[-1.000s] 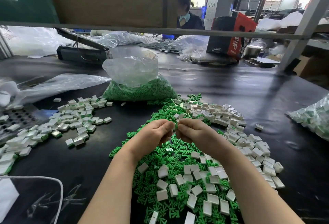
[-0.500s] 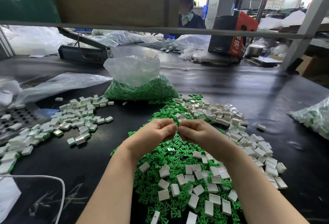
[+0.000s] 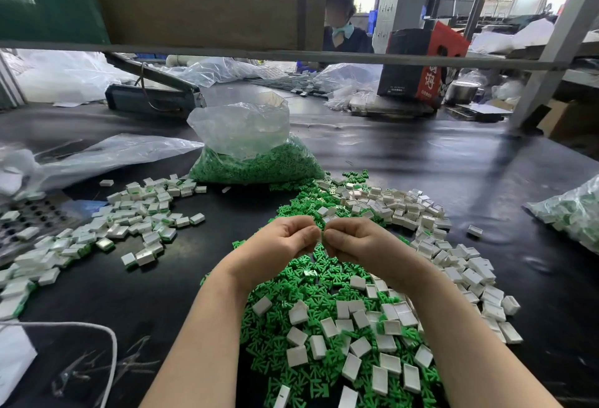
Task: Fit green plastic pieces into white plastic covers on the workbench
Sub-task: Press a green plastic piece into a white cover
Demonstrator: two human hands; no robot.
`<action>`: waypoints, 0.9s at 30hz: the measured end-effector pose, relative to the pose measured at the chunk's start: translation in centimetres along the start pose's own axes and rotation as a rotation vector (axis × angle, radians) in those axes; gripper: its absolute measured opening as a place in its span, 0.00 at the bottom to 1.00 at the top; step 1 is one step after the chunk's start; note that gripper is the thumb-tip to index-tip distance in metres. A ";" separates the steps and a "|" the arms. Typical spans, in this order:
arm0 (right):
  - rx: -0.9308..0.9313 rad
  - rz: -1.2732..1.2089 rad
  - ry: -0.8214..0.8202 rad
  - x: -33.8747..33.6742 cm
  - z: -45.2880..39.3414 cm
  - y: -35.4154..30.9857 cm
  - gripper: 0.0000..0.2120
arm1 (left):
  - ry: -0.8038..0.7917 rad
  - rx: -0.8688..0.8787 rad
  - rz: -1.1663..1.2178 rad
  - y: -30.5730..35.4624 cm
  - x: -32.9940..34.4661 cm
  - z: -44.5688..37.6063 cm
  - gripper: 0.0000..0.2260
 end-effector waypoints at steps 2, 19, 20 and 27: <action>0.017 -0.041 -0.006 0.1 -0.1 0.1 0.10 | 0.012 -0.010 -0.004 -0.1 0.0 -0.1 0.12; 0.006 0.024 0.167 0.2 -0.4 0.2 0.20 | 0.065 -0.052 0.009 -0.2 0.0 -0.2 0.15; 0.003 0.076 0.180 0.3 -0.5 0.1 0.20 | 0.071 -0.062 0.006 -0.3 0.0 -0.2 0.15; -0.018 0.056 0.085 0.7 -0.6 -0.2 0.15 | 0.085 -0.081 -0.009 -0.1 -0.2 -0.2 0.15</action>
Point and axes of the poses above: each hand's wrist, its own z-axis away from the middle knuckle, its own x-axis out of the palm, y = z × x, the point moved 3 cm from there along -z, towards the middle knuckle, and after that the axes turned 8 degrees about -y, right-handed, at the moved point
